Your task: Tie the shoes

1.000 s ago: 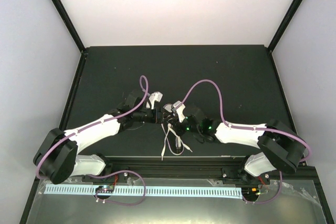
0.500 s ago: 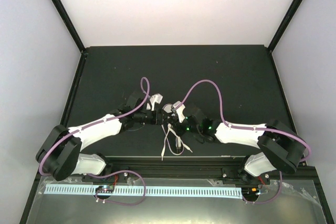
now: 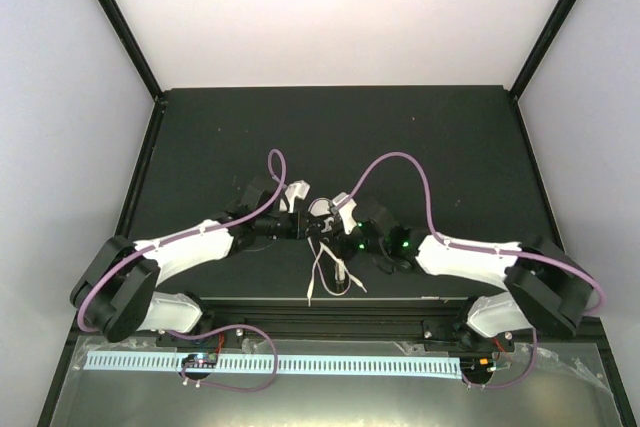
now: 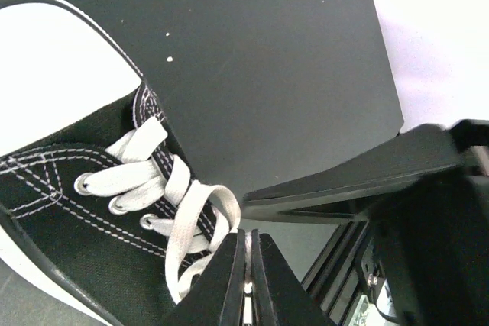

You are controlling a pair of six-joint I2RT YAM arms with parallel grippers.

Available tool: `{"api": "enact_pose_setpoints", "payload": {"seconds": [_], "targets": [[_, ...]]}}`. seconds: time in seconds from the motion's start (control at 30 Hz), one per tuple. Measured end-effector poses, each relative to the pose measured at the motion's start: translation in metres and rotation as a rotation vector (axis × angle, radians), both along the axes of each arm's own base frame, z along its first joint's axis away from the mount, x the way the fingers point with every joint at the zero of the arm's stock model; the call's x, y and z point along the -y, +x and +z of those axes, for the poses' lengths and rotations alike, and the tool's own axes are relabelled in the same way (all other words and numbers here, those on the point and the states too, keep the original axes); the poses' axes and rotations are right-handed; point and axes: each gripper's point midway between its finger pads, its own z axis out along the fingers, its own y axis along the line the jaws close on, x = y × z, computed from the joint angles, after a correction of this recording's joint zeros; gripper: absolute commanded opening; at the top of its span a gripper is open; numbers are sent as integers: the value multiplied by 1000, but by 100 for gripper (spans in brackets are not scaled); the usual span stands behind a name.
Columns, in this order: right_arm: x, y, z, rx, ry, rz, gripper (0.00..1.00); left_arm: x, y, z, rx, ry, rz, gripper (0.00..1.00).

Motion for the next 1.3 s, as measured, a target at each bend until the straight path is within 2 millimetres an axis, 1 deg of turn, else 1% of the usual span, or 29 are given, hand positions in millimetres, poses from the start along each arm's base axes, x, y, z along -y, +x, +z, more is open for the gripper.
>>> {"api": "enact_pose_setpoints", "payload": {"seconds": [0.03, 0.1, 0.17, 0.23, 0.3, 0.4, 0.47, 0.5, 0.57, 0.73, 0.8, 0.83, 0.87, 0.97, 1.07, 1.13, 1.3], "targets": [[2, -1, 5, 7, 2, 1, 57, -1, -1, -1, -1, 0, 1, 2], [8, -5, 17, 20, 21, -4, 59, -2, -2, -3, -4, 3, 2, 2], [16, -11, 29, 37, 48, -6, 55, -3, -3, -5, -6, 4, 3, 2], [25, -17, 31, 32, 60, -10, 48, -3, -4, -6, -5, 3, 2, 2], [32, -26, 21, 2, 56, -4, 42, -3, -4, -7, -5, 3, 2, 1], [46, -45, -12, -85, 12, 9, 39, -5, -7, -8, -5, 3, 2, 2], [53, -57, -29, -137, -17, 20, 38, -6, -8, -8, -4, 3, 2, 2], [54, -61, -32, -152, -22, 26, 38, -6, -8, -9, -4, 3, 2, 2], [52, -65, -32, -164, -16, 39, 38, -6, -8, -9, -5, 3, 2, 2], [45, -71, -33, -182, -9, 65, 40, -7, -10, -12, -11, 7, 1, 1], [43, -72, -33, -190, -8, 69, 39, -7, -10, -12, -12, 8, 1, 2], [42, -72, -33, -191, -8, 70, 37, -7, -10, -12, -11, 7, 1, 1], [41, -72, -32, -191, -7, 72, 33, -7, -10, -12, -11, 7, 0, 2], [38, -71, -31, -196, -3, 68, 14, -7, -10, -12, -12, 7, 0, 1], [38, -70, -32, -194, -9, 63, 3, -7, -11, -8, 0, 0, -2, 2], [40, -69, -31, -197, -11, 44, 2, -8, -11, -4, 17, -8, -5, 2], [50, -65, -20, -185, -2, -11, 2, -9, -14, 4, 58, -21, -21, 2]]}}
